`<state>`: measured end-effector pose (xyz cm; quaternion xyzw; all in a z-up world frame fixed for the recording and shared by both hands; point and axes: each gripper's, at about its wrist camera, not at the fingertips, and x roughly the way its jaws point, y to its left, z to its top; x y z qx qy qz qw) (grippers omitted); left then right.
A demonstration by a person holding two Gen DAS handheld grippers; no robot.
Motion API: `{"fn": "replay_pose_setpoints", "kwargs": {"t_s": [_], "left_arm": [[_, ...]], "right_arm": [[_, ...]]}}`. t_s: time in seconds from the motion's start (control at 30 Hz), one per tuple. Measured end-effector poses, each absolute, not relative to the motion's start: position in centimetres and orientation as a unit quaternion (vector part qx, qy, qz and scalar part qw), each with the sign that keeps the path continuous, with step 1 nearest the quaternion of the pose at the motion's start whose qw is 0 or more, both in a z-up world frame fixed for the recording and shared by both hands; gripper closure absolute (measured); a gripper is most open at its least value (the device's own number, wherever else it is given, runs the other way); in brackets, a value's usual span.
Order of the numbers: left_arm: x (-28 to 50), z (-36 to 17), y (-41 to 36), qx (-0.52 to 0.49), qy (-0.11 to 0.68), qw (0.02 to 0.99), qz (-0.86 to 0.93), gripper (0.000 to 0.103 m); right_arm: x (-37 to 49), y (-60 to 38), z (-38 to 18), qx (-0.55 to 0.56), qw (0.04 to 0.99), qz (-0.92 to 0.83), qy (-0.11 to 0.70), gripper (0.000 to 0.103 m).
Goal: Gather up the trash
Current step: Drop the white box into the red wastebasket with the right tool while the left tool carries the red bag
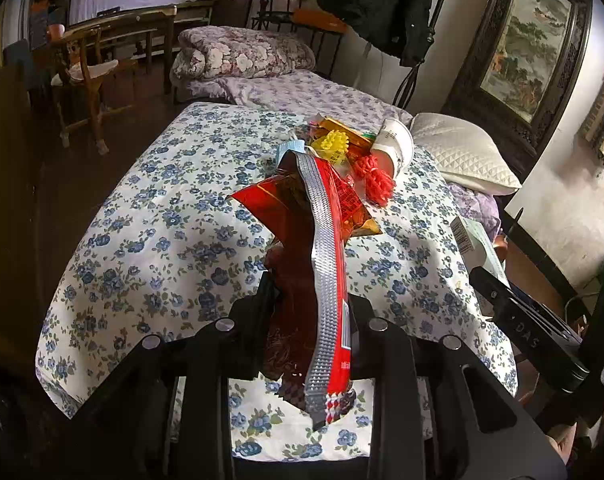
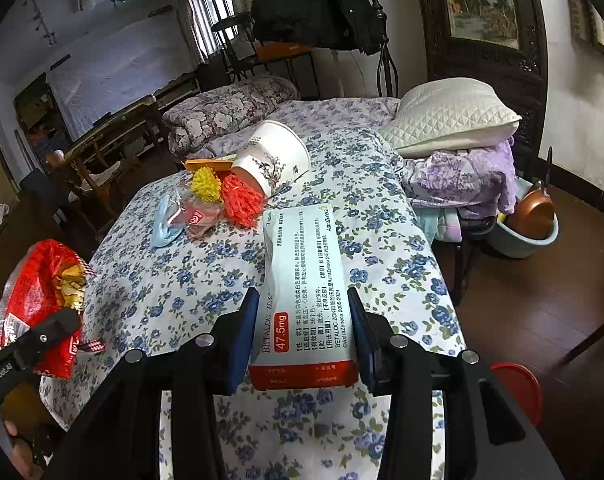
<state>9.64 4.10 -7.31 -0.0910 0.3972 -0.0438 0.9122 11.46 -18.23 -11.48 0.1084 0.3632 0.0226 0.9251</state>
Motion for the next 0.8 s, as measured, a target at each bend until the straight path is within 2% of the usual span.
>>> {"fn": "replay_pose_setpoints", "kwargs": {"t_s": [0.57,0.8], "left_arm": [[9.0,-6.3,-2.6,-0.046,0.400,0.910,-0.095,0.074],[9.2,-6.7,-8.3,-0.019,0.419,0.896,-0.144,0.074]], "right_arm": [[8.5,-23.7,-10.9,0.176,0.914,0.028,0.364,0.060],[6.5,-27.7,-10.5,0.200,0.907,0.022,0.369,0.060]]}}
